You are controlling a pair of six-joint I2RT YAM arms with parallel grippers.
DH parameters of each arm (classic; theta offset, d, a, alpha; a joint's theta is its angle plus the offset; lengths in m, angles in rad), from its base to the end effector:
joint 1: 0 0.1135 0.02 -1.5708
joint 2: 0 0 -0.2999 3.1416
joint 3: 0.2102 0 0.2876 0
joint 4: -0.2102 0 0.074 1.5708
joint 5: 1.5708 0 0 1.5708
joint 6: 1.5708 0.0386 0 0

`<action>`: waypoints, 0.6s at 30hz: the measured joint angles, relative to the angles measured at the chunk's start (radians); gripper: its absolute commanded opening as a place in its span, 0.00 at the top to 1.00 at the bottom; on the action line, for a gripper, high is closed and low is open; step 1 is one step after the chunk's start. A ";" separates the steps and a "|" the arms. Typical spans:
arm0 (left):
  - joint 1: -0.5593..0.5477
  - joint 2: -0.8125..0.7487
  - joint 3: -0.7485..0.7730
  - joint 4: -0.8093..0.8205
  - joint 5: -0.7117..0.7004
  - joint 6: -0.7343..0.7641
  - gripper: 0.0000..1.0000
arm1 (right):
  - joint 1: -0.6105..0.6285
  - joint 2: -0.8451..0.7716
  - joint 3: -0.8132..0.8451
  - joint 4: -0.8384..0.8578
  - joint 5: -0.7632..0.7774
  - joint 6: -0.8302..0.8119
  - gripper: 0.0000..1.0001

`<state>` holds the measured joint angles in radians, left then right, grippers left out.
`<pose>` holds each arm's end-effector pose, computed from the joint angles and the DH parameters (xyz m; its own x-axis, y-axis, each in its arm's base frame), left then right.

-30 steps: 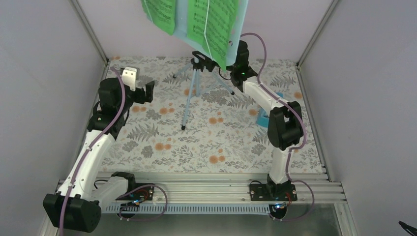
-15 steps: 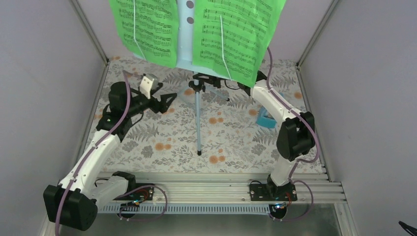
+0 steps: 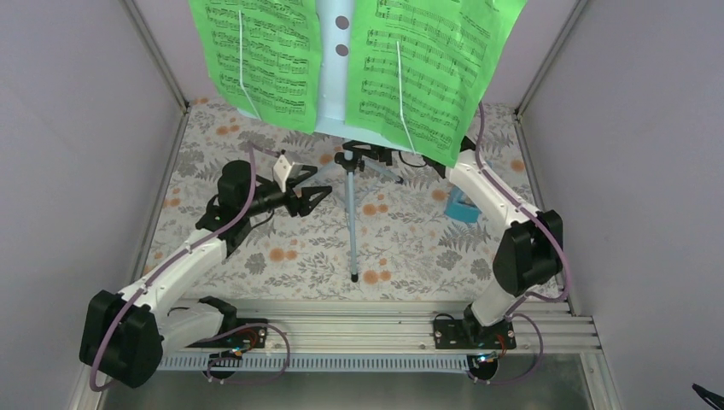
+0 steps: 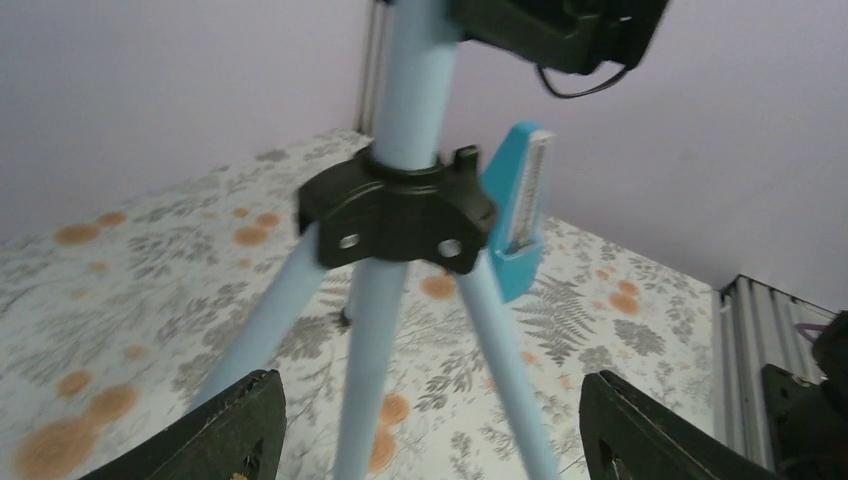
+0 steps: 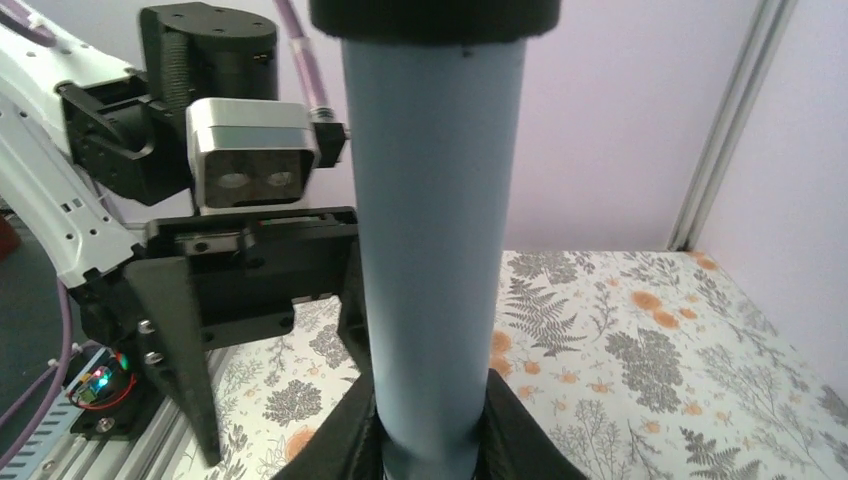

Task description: Pack up the instrument practice props

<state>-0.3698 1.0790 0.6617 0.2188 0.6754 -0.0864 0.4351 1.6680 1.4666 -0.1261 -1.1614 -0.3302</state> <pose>0.2355 -0.1172 0.2982 -0.2568 0.0273 -0.9661 0.8345 0.5104 -0.2074 0.3671 0.2097 0.3858 0.0338 -0.1266 -0.9914 -0.9984 -0.0488 -0.0278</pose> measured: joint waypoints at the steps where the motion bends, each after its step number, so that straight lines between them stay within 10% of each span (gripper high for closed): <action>1: -0.017 0.000 0.000 0.013 0.000 0.000 0.26 | -0.002 -0.014 -0.016 0.008 0.011 0.002 0.66; 6: -0.099 0.004 -0.019 0.061 -0.025 -0.015 0.26 | -0.012 -0.055 -0.073 0.060 0.043 0.024 0.36; 18: -0.247 0.094 -0.104 0.175 -0.164 -0.146 0.26 | -0.077 -0.242 -0.323 0.212 0.209 0.154 0.12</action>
<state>-0.6167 1.1728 0.5579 0.3935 0.5110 -0.2329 0.3580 1.4261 1.1431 0.0856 -0.9524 -0.1761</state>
